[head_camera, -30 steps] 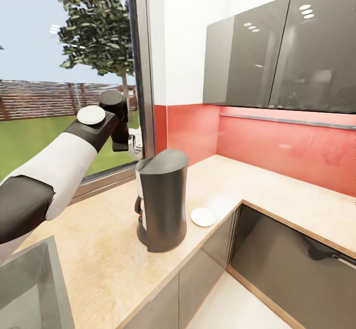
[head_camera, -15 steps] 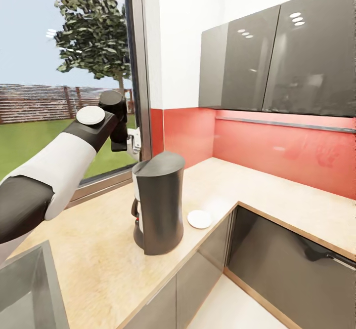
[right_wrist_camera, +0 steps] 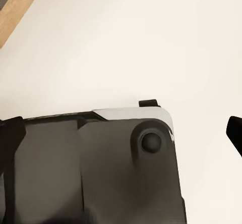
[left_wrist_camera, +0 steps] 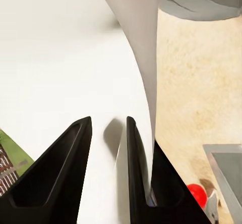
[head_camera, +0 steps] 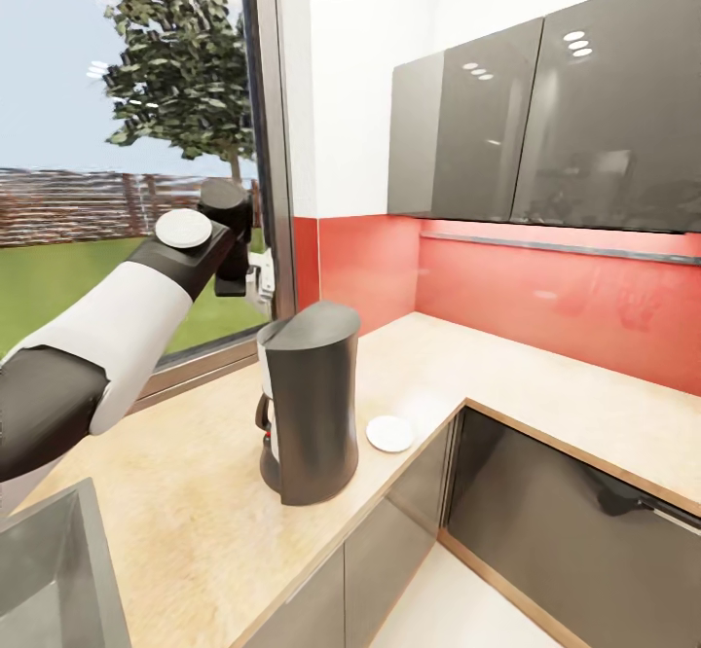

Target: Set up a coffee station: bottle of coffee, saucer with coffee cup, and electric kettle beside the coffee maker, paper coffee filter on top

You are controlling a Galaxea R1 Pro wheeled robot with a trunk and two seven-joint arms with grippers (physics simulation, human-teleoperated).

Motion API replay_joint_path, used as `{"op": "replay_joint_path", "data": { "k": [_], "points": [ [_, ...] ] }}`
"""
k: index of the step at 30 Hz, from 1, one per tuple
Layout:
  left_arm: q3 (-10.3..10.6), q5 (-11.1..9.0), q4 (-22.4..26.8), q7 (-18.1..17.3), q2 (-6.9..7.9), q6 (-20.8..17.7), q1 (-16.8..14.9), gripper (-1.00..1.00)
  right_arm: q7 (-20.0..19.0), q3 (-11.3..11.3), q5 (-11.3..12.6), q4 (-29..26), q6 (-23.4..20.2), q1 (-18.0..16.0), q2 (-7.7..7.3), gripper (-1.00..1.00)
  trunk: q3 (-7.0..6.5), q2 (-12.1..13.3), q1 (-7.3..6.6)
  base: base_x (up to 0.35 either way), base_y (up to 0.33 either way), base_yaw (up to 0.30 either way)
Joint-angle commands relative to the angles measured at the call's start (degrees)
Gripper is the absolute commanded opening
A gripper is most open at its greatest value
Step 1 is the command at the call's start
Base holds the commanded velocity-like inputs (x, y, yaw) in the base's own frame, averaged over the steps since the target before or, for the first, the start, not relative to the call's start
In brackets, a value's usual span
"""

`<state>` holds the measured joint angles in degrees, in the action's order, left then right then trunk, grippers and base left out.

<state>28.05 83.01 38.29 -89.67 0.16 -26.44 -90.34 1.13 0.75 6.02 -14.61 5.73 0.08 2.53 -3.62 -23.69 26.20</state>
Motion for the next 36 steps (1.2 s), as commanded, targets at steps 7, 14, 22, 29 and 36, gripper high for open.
{"op": "replay_joint_path", "data": {
  "k": [7, 14, 22, 29, 36],
  "points": [
    [0.1, 0.2, 0.0, -0.3, -0.54, -0.7, 0.0, -1.0, 0.0, 0.1, 0.6, 0.0, 0.1, 0.0, 0.02, 1.0, 0.02, 0.0, 0.02, 0.0, 0.0, 0.0],
    [-0.2, 0.3, 0.2, -0.3, -0.26, -0.4, -1.0, -1.0, 0.2, 0.2, 0.6, -0.1, 0.2, 0.0, 0.46, 1.0, 0.02, 0.0, 0.02, 0.0, 0.0, 0.0],
    [-0.2, 0.3, 0.3, -0.3, 0.05, -0.4, -1.4, -1.0, 0.2, 0.1, 0.6, -0.1, 0.2, 0.0, 0.33, 1.0, 0.02, 0.0, 0.02, 0.0, 0.0, 0.0],
    [-0.3, -0.4, 0.2, -0.3, 0.15, -0.3, -1.7, -1.0, 0.2, 0.0, 0.6, -0.1, 0.2, 0.0, 0.29, 1.0, 0.02, 0.0, 0.02, 0.0, 0.0, 0.0],
    [-0.4, -0.7, 0.2, -0.3, -0.11, 0.6, -1.8, -1.0, 0.2, 0.0, 0.6, 0.0, 0.2, 0.0, 0.35, 1.0, 0.02, 0.0, 0.02, 0.0, 0.0, 0.0]
  ]
}}
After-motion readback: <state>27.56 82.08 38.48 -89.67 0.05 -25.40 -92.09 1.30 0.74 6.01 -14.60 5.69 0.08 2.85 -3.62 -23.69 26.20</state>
